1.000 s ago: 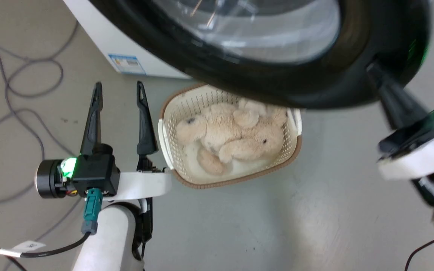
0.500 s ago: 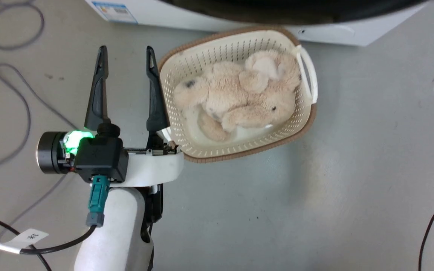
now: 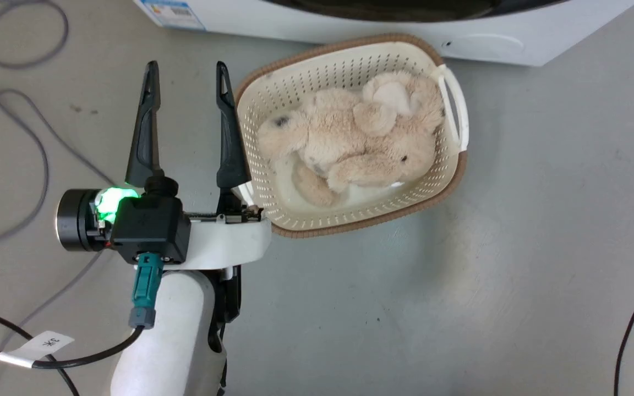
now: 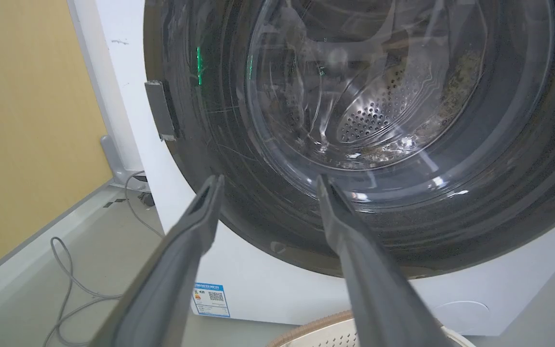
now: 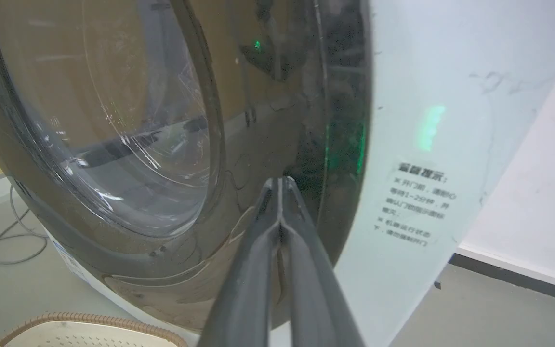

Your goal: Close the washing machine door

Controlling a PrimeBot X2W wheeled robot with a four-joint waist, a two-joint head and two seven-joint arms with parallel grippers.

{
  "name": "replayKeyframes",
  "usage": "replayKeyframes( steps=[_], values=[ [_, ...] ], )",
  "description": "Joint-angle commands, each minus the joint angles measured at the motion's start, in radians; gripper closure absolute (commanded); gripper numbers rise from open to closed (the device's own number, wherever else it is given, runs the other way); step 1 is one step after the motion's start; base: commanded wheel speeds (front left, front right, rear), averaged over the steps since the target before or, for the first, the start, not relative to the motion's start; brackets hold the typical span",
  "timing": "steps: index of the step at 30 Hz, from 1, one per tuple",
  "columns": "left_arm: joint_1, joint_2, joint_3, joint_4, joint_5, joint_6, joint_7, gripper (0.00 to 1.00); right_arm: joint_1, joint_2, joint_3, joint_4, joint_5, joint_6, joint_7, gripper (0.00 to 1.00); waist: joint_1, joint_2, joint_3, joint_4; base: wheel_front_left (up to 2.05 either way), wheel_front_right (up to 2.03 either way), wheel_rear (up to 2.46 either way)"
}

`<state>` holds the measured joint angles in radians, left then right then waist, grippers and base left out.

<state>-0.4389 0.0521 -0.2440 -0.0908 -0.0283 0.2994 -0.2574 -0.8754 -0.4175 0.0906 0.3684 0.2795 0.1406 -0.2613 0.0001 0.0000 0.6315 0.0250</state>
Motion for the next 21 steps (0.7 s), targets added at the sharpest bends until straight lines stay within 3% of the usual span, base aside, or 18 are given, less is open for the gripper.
replayKeyframes(
  steps=[1, 9, 16, 21],
  values=[
    [0.010, 0.000, 0.008, 0.007, 0.000, 0.003, -0.004, 0.00, -0.008, 0.003, -0.019, -0.002, -0.006, -0.010, -0.001, 1.00, -0.0001, 0.0000, -0.030, -0.009, 0.00, 0.00, 0.00],
    [0.085, 0.017, 0.056, 0.045, -0.010, -0.008, -0.004, 0.00, 0.129, 0.047, -0.106, -0.100, -0.056, -0.010, -0.001, 1.00, -0.0001, 0.0000, -0.169, -0.051, 0.00, 0.00, 0.00],
    [0.161, 0.024, 0.095, 0.070, -0.014, -0.018, -0.004, 0.00, 0.256, 0.151, -0.252, -0.233, -0.116, -0.010, -0.001, 1.00, -0.0001, 0.0000, -0.289, -0.101, 0.00, 0.00, 0.00],
    [0.211, 0.033, 0.118, 0.080, -0.014, -0.024, -0.004, 0.00, 0.326, 0.214, -0.271, -0.298, -0.141, -0.010, -0.001, 1.00, -0.0001, 0.0000, -0.353, -0.131, 0.00, 0.00, 0.00]
  ],
)
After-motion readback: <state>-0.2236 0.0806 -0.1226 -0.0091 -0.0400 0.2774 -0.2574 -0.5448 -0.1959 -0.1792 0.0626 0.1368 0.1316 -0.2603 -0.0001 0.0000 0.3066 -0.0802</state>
